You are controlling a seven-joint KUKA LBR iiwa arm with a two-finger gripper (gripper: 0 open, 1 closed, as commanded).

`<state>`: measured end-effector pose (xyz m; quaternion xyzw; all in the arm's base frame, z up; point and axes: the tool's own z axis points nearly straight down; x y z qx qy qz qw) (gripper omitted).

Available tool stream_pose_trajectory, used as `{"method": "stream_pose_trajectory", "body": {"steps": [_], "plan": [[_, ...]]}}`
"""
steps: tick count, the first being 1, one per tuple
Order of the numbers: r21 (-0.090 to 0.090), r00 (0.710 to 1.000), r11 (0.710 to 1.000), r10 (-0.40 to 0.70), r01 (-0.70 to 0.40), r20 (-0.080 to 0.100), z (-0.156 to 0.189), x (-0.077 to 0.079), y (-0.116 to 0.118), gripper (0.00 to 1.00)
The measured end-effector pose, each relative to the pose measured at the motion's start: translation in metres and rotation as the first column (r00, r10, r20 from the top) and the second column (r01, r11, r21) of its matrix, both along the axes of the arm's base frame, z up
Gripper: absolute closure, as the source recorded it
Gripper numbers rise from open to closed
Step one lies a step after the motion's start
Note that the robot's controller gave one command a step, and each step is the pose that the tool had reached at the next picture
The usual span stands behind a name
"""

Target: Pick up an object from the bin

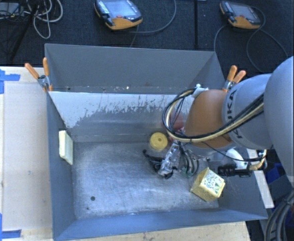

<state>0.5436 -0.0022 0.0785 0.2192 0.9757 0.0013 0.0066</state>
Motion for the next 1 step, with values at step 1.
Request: {"method": "stream_pose_trajectory", "body": {"steps": [1], "plan": [[0.0,1.0,1.0,0.0,0.0,0.0,0.0,0.0,0.0,1.0]]}}
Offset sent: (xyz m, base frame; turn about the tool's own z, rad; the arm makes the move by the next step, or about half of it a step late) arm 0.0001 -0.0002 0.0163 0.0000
